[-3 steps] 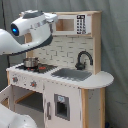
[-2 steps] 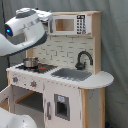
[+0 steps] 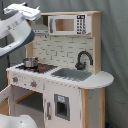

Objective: Play with the kitchen

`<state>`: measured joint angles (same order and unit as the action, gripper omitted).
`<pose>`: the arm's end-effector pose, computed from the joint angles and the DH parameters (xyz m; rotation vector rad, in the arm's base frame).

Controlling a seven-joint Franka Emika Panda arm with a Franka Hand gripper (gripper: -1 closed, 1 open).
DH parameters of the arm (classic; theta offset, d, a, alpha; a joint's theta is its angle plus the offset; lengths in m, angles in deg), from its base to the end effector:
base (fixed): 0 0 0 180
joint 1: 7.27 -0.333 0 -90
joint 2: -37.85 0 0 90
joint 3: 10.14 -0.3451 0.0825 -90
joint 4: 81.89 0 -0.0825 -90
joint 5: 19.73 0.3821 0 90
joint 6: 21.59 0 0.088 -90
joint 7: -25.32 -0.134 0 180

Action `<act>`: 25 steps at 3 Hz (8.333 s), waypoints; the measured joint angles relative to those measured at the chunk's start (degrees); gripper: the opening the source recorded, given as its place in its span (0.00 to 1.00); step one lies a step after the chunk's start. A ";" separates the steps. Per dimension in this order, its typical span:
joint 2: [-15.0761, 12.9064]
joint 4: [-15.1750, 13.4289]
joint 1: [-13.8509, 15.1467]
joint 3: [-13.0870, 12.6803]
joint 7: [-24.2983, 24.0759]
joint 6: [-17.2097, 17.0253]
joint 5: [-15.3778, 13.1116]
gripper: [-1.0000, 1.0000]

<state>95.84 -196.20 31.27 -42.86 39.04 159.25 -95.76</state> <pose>0.2825 0.2797 0.8381 0.6180 0.9916 0.8494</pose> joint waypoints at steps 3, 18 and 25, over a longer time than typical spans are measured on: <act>8.19 0.14 0.34 -5.02 -11.74 -12.34 0.00 1.00; 12.12 31.45 33.40 -37.66 -49.70 -53.93 28.61 1.00; 7.48 39.67 43.11 -38.54 -49.97 -60.62 48.91 0.00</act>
<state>103.32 -156.53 74.37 -81.40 -10.94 98.63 -46.84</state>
